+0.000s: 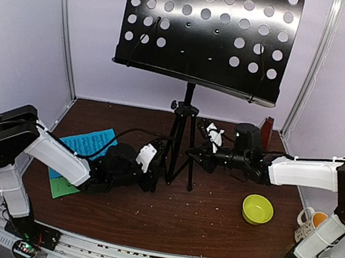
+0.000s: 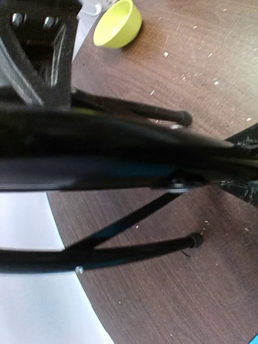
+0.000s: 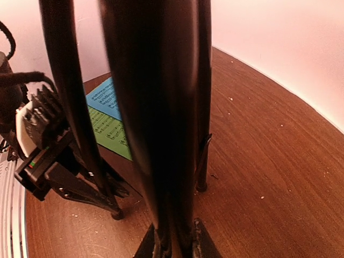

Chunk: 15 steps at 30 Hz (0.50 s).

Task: Set up the instrument practice props

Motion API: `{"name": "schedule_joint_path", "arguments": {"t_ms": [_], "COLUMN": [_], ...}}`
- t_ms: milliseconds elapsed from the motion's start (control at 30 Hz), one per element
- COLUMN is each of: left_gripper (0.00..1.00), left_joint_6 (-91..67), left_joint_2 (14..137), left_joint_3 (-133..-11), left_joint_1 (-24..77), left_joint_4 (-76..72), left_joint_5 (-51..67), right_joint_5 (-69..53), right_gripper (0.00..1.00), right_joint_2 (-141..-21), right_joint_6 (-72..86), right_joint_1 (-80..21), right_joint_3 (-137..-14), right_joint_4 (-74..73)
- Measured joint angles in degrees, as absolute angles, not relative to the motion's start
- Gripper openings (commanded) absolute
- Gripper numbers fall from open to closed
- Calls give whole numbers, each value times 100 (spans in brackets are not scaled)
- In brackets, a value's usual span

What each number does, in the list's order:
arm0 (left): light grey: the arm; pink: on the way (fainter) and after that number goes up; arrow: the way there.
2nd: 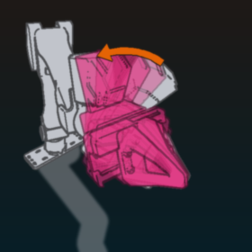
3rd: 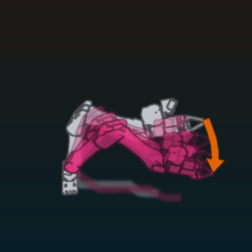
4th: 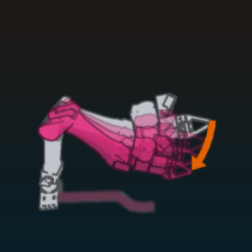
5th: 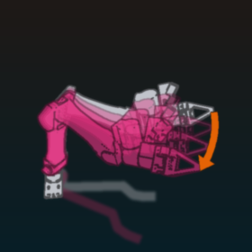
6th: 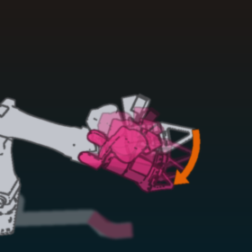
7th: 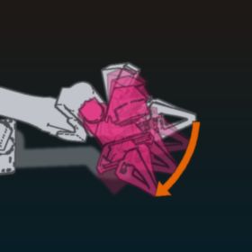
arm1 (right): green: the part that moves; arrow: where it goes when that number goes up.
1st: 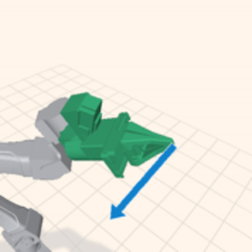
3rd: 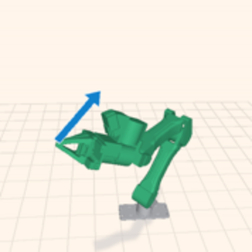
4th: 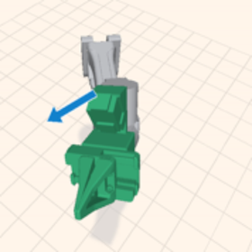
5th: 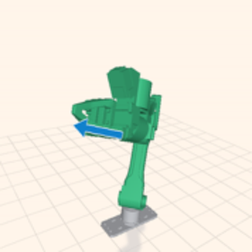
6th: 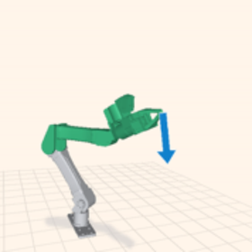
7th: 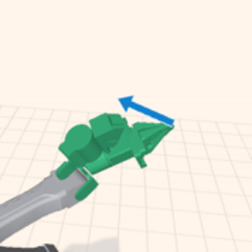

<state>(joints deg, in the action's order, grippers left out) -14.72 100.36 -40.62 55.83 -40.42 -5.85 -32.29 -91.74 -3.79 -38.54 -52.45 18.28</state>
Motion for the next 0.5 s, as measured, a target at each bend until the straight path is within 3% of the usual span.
{"name": "schedule_joint_path", "arguments": {"t_ms": [500], "left_gripper": [0], "left_joint_6": [-1500], "left_joint_2": [8879], "left_joint_3": [-2941], "left_joint_1": [5647], "left_joint_4": [-4110], "left_joint_5": [-95], "right_joint_5": [-2891], "right_gripper": [0], "right_joint_2": [-8475], "right_joint_6": [-322], "right_joint_1": [-4174], "right_joint_3": [-5013], "right_joint_4": [816]}}
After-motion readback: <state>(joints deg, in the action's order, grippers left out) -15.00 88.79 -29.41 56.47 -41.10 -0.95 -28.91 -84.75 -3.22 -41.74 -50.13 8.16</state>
